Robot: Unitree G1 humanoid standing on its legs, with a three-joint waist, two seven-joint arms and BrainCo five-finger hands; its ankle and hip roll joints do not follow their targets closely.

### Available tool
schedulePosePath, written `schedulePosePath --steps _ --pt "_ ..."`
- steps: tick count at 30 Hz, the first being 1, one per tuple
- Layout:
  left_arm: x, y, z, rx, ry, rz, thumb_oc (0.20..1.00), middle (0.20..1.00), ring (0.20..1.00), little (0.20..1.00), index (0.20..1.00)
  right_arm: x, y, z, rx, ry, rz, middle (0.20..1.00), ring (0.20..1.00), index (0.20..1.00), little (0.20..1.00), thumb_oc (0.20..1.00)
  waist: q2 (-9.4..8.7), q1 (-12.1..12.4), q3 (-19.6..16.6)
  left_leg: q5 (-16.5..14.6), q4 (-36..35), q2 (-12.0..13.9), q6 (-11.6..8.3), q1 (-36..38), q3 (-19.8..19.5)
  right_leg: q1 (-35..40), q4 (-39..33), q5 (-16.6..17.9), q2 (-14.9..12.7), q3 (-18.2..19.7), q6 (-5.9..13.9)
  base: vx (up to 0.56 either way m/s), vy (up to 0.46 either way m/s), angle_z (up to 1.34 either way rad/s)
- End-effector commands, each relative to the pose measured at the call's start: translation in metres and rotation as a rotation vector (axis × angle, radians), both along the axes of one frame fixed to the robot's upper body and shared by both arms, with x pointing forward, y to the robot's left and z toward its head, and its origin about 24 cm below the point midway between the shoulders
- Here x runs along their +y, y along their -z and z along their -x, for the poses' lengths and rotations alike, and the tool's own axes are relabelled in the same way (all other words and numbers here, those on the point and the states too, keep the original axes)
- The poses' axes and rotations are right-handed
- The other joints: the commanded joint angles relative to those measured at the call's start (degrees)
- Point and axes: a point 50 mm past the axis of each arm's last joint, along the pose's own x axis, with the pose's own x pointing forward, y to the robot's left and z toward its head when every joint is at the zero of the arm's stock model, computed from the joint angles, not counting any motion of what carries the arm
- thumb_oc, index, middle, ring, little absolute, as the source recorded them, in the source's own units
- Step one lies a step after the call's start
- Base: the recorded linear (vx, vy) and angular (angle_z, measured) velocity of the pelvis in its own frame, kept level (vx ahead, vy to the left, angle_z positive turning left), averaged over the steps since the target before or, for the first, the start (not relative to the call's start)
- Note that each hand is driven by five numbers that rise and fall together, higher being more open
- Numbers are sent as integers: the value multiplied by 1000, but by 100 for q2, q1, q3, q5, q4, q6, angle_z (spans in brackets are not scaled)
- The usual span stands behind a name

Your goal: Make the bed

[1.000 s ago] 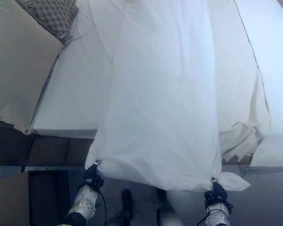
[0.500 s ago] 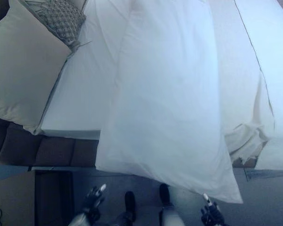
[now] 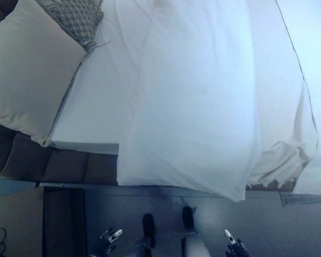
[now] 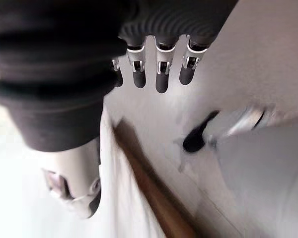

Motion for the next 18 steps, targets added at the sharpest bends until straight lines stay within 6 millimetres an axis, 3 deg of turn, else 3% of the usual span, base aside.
schedulePosePath --steps 1,3,4,7,9,10,12,18 --pt "-3 -17 -19 -107 84 36 1000 1000 1000 1000 1000 -1 -23 -22 -125 -151 152 1000 1000 1000 1000 1000 -159 -19 -206 -127 217 -11 -257 -162 51 150 -476 289 -337 198 712 16 15 -4" --pt "-8 -30 -36 -173 162 15 1000 1000 1000 1000 1000 6 -39 -43 -217 -226 185 1000 1000 1000 1000 1000 -187 -55 -229 -122 193 -1 -268 -168 102 105 -477 306 -311 237 727 4 7 -5" --pt "-19 -48 -57 -265 259 14 1000 1000 1000 1000 1000 15 -60 -64 -325 -325 209 1000 1000 1000 1000 1000 -222 -86 -226 -112 211 5 -288 -218 142 26 -461 312 -286 296 726 -11 -1 -4" --pt "-22 -57 -66 -307 292 6 1000 1000 1000 1000 1000 20 -70 -73 -383 -382 218 1000 1000 1000 1000 1000 -239 -98 -220 -114 246 13 -291 -258 150 -14 -432 300 -272 310 721 -18 -11 -7" --pt "-47 -95 -104 -466 473 -48 1000 1000 1000 1000 1000 37 -109 -108 -553 -552 241 1000 1000 1000 1000 1000 -271 -130 -134 -178 503 21 -286 -499 152 -268 -183 212 -206 364 688 -63 -20 -3" --pt "-47 -96 -105 -466 473 -48 1000 1000 1000 1000 1000 37 -109 -109 -553 -552 241 1000 1000 1000 1000 1000 -270 -130 -132 -181 509 22 -286 -504 152 -272 -178 210 -205 364 688 -61 -10 -2" --pt "-61 -113 -122 -527 523 -57 1000 1000 1000 1000 1000 49 -125 -129 -608 -606 244 1000 1000 1000 1000 1000 -267 -138 -48 -204 626 19 -284 -642 133 -423 -61 193 -177 373 681 -64 -5 -2" --pt "-93 -184 -169 -754 628 -151 1000 1000 1000 1000 1000 80 -181 -176 -763 -763 290 1000 1000 1000 1000 1000 -243 -114 298 -248 1214 46 -311 -1363 90 -1121 497 118 -138 336 626 -102 -34 0"
